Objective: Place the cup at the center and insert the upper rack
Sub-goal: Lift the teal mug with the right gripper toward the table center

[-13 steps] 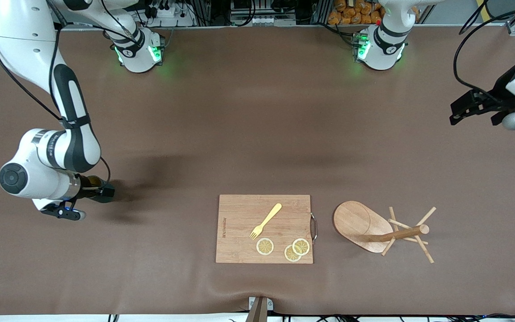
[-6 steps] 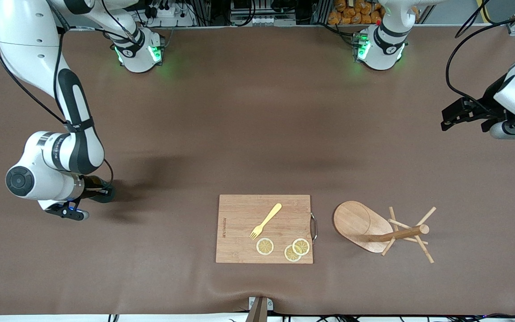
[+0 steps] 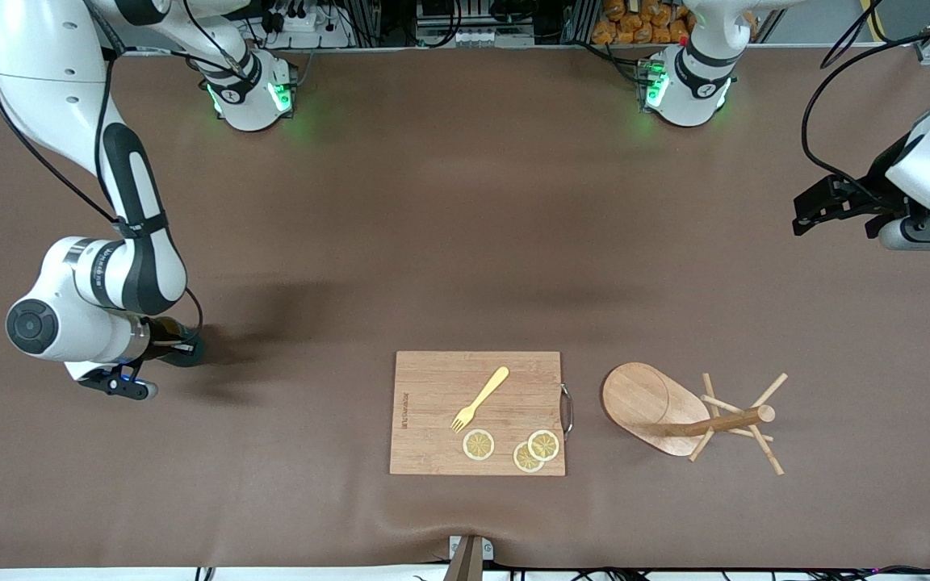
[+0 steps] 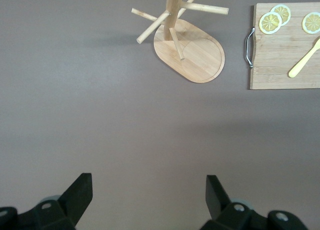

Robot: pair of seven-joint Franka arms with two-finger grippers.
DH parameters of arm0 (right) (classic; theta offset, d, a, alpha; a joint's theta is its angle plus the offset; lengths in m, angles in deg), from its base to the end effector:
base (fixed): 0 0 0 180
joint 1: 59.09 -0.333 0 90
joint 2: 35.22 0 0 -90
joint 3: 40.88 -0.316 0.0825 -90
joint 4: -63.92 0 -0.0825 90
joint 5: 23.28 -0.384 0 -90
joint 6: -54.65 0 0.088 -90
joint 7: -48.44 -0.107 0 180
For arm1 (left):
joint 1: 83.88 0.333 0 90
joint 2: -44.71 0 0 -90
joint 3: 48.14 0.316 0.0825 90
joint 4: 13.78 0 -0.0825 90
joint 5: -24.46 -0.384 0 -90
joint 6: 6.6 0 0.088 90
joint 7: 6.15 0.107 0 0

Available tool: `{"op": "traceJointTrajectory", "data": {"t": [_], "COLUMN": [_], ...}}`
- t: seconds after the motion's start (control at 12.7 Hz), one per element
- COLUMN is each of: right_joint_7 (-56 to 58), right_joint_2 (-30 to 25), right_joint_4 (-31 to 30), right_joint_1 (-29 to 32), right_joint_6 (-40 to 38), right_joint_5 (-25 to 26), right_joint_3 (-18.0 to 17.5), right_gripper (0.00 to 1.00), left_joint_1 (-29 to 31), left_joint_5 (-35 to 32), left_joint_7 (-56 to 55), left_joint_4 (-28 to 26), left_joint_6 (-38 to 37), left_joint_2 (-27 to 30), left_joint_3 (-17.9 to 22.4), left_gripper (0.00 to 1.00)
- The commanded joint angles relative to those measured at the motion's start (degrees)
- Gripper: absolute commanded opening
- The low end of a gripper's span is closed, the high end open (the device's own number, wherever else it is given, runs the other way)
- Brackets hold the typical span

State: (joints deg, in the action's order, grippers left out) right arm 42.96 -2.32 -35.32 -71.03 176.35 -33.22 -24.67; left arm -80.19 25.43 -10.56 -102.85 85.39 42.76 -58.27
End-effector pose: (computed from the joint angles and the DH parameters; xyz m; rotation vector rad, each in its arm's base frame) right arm 0.6498 -0.0254 0.2481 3.0926 -0.3760 -0.2411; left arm 0.5647 -0.0637 0.6165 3.1166 -0.0543 0.0237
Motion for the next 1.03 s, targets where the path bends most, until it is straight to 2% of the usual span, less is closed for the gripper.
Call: {"op": "traceJointTrajectory", "data": {"t": [0.0, 0.24, 0.55, 0.71, 0.95], "right_joint_7": [-0.6, -2.5, -13.7, -21.9, -36.3], "right_joint_2": [-4.6, -8.5, -15.5, -17.6, -17.9], "right_joint_4": [0.0, 3.4, 4.1, 4.2, 4.7], "right_joint_1": [-2.1, -5.4, -12.8, -20.8, -31.2], "right_joint_6": [-3.3, -12.1, -20.6, -22.1, -21.3], "right_joint_5": [-0.3, 0.2, -0.4, -0.4, -1.0], "right_joint_3": [0.0, 0.0, -0.4, -0.3, -0.6], "right_gripper": [0.00, 0.00, 0.00, 0.00, 0.00], "left_joint_1": [0.1, 0.3, 0.5, 0.6, 0.7], "left_joint_5": [1.0, 1.0, 1.0, 0.9, 0.9], "left_joint_7": [-0.5, -0.3, 0.4, 0.5, 0.5], "left_joint_4": [0.5, 0.5, 0.4, 0.4, 0.3], "left_joint_6": [-0.5, -0.6, -0.7, -0.7, -0.7], "left_joint_2": [0.3, 0.6, 0.7, 0.7, 0.7], "left_joint_3": [-0.1, -0.1, -0.1, -0.1, -0.1], "left_gripper": [1.00, 1.00, 1.00, 1.00, 1.00]}}
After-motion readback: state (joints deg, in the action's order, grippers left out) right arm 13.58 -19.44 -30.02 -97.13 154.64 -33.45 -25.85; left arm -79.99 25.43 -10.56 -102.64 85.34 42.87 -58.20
